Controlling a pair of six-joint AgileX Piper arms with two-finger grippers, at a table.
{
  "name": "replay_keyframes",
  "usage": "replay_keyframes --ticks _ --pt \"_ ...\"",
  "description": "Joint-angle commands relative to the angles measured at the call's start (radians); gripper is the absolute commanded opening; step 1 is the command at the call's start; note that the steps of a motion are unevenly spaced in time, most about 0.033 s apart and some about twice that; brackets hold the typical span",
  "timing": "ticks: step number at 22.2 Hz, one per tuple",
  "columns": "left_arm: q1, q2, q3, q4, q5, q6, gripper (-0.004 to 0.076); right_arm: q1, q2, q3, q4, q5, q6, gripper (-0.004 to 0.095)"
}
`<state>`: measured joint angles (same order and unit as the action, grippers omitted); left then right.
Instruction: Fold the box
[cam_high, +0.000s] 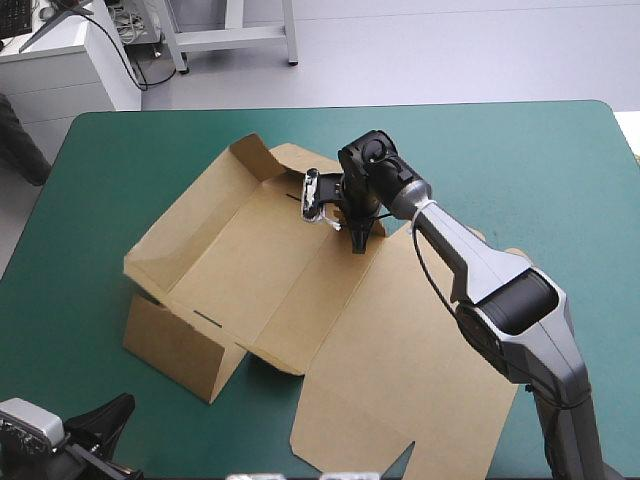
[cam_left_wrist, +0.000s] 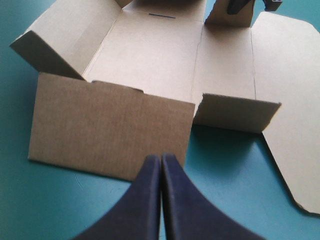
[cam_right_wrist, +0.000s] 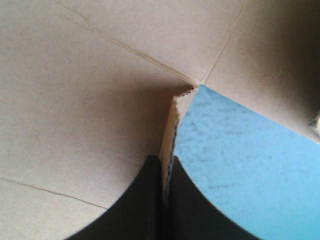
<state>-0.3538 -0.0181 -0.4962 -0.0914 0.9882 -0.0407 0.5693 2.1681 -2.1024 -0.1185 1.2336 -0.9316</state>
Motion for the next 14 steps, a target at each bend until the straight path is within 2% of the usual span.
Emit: replay_keyframes --ticks 1,9,14 --pt "-0.006 0.0 -0.023 -0.01 -0.075 -0.003 -0.0008 0.019 -0.072 -0.031 0.101 0.018 -0.088 -0.0019" --pt "-0.006 0.0 -0.023 -0.01 -0.075 -0.003 -0.0008 0.091 -0.046 -0.031 0.119 0.009 -0.217 -0.0019" --pt "-0.006 0.0 -0.023 -0.01 -0.075 -0.003 -0.0008 0.091 -0.011 -0.033 0.03 -0.041 -0.205 -0.0019"
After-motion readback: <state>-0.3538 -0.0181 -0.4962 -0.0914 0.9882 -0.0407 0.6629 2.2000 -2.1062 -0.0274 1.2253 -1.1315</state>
